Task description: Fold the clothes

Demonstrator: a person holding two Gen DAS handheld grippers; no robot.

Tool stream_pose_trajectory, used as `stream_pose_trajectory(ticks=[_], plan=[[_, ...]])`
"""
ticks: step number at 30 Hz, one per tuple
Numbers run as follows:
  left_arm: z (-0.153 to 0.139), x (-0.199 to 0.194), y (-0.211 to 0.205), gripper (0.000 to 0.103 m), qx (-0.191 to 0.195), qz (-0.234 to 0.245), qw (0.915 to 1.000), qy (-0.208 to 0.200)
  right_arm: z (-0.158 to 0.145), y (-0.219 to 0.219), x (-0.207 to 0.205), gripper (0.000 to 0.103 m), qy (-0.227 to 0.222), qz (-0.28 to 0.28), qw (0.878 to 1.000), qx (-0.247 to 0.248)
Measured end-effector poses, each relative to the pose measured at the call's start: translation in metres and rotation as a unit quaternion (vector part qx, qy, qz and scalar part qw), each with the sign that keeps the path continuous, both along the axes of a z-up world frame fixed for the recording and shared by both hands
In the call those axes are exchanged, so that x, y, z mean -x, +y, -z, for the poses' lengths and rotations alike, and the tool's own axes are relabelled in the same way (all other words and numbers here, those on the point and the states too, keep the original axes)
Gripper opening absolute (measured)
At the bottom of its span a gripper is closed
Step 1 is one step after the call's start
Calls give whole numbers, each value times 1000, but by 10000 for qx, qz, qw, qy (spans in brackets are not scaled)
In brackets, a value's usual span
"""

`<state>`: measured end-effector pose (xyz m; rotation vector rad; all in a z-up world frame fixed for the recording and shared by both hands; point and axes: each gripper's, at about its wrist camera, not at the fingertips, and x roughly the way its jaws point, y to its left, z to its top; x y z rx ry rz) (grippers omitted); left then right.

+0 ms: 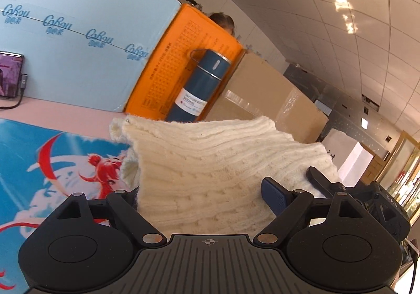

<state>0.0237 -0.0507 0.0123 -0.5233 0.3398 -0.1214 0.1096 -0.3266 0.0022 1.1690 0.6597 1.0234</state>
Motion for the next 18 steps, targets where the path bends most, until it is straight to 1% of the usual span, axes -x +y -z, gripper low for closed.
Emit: stream_pose_trajectory(ticks=[5,9,12,14,16,18], plan=[[-5,-58,-44,88,-173,330,9992,-137,2,-61,-30,32,-194,539,9984,-35],[-4,-98,-73,88,-291,513,9976,-367,0,-99,-57,32,-328,995,9945,12],[1,-124,-96,89,-217,695,9964,-427,1,-122,-76,32,-417,1417,9890,74],[6,-143,-111,89,-206,895,9952,-349,3,-137,-88,32,-507,1750,9830,244],[11,-156,-121,89,-246,959,9948,-239,6,-147,-96,32,-557,2052,9760,477],[17,-166,-127,89,-287,975,9948,-110,9,-152,-105,32,-602,2365,9660,859]])
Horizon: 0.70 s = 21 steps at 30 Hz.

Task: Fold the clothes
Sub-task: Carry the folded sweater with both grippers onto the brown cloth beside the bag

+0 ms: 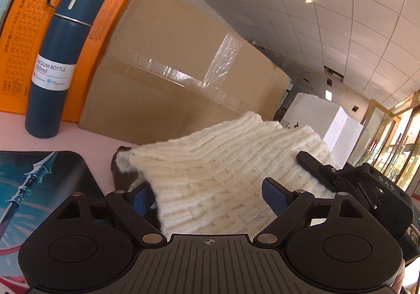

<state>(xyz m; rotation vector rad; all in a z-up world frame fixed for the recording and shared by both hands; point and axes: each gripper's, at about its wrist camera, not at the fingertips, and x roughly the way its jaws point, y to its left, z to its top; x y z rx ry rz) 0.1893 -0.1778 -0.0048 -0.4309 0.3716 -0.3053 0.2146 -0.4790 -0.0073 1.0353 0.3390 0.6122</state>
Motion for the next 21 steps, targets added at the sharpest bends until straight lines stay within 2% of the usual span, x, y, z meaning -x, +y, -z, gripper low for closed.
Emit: stream_pose_trajectory(ticks=[2,4,7,11,13,15,17,21], plan=[[7,-6,-6,89,-237,-101,9996,124,3,6,-10,32,30,429,9970,648],[14,-12,-12,90,-552,-224,9978,280,6,13,-17,31,164,823,9886,1247],[24,-20,-21,92,-952,-261,9935,569,9,24,-23,32,350,1098,9751,1896],[24,-23,-30,94,-1368,-261,9881,652,14,42,-29,43,465,1542,9442,2874],[23,-21,-30,94,-1402,-257,9877,645,17,48,-33,47,539,1716,9285,3250],[20,-18,-29,94,-1345,-250,9883,673,22,48,-36,54,620,1797,9254,3279],[17,-12,-24,94,-1282,-230,9891,687,24,46,-32,80,766,1991,9221,3230],[10,7,-13,95,-1248,-234,9899,623,29,39,-18,85,686,2367,9221,2984]])
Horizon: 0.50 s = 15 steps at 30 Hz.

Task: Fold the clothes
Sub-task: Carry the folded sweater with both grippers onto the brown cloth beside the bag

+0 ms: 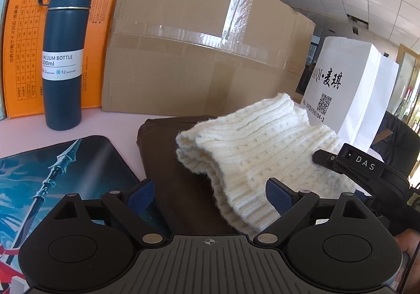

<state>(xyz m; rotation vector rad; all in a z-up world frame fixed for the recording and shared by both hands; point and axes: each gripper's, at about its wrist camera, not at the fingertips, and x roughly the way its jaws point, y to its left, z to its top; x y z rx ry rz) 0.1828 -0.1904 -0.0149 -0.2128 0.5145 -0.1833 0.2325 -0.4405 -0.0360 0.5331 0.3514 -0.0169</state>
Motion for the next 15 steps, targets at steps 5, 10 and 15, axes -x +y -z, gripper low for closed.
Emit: stream_pose_trajectory(ticks=[5,10,15], plan=[[-11,32,23,97,-49,-72,9999,-142,0,-2,33,101,-659,842,9942,81],[-18,65,55,103,-68,-225,9989,-412,-21,22,73,103,-954,810,9919,208],[-23,97,89,103,-61,-284,9975,-649,-46,77,119,103,-1314,-176,9906,330]])
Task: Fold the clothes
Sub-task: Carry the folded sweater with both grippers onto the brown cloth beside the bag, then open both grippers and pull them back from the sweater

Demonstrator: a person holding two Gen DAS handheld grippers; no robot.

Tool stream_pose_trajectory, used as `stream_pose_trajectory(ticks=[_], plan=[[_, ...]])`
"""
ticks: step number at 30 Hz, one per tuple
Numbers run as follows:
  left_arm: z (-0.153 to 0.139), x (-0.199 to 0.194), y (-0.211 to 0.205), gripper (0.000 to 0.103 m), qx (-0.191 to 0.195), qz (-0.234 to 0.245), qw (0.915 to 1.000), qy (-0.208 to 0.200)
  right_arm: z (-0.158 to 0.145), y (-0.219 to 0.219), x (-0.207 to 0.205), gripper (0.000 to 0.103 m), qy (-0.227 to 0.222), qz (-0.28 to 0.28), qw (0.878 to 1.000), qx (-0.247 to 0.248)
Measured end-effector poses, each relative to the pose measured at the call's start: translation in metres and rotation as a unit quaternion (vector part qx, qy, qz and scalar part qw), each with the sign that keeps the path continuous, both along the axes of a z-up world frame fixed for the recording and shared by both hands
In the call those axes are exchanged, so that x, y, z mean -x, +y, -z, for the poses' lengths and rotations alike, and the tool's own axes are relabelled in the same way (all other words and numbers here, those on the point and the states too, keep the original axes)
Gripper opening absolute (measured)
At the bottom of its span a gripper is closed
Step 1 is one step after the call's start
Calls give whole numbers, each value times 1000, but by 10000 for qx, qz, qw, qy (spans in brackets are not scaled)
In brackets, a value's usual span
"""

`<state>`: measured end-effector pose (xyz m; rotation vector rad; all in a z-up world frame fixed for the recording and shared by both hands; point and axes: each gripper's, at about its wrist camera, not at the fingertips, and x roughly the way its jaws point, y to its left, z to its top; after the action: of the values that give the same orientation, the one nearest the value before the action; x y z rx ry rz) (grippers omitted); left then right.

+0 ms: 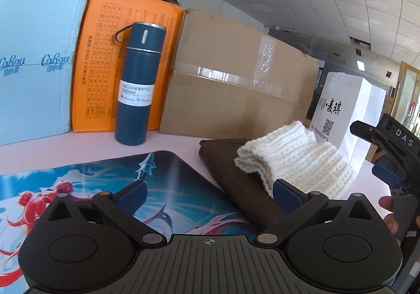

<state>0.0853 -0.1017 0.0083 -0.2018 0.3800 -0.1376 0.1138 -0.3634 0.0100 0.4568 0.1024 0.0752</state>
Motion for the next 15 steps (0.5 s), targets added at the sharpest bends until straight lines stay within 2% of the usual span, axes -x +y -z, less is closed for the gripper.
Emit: stream_pose_trajectory(ticks=[2,6,8,11,13,15], plan=[[-3,14,14,103,-136,11,9998,-149,-5,24,16,103,60,-186,9998,67],[-5,42,50,103,-512,-121,9975,-477,-12,68,39,103,278,-169,9994,105],[-4,52,67,103,-672,-241,9956,-603,-6,86,43,103,554,-25,9985,34],[1,60,87,103,-790,-433,9934,-713,3,112,48,103,979,183,9950,-57],[5,64,98,103,-779,-494,9924,-819,11,129,50,103,1269,279,9915,59],[9,64,105,103,-721,-556,9924,-823,17,146,51,103,1347,459,9894,274]])
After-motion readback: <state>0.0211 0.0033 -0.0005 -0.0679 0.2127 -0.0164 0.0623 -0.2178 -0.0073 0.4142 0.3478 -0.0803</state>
